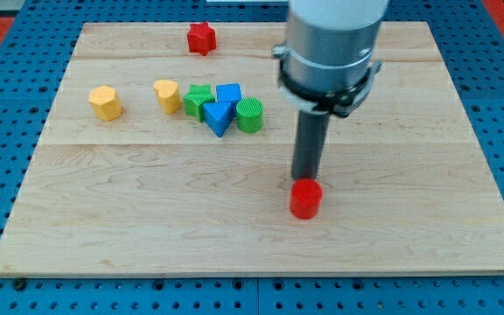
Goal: Place the red circle vertically below the blue triangle
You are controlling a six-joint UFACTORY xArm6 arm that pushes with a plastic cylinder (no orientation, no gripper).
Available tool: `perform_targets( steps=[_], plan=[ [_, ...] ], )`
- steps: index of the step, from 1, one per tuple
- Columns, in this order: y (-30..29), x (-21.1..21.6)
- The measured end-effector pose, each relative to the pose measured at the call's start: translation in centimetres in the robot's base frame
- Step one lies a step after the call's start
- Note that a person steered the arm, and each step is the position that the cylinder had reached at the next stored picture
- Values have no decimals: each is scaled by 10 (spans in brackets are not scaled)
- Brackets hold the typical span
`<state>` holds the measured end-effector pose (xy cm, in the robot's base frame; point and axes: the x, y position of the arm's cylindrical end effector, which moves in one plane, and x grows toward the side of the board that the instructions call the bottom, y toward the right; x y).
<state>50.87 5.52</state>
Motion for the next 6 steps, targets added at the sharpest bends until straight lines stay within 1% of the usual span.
perform_targets(
  steps=[1,2,3,4,5,6],
  plan=[
    [76,6],
    [43,42],
    [-37,45],
    [-36,31],
    [-25,0],
    [-91,-2]
  ],
)
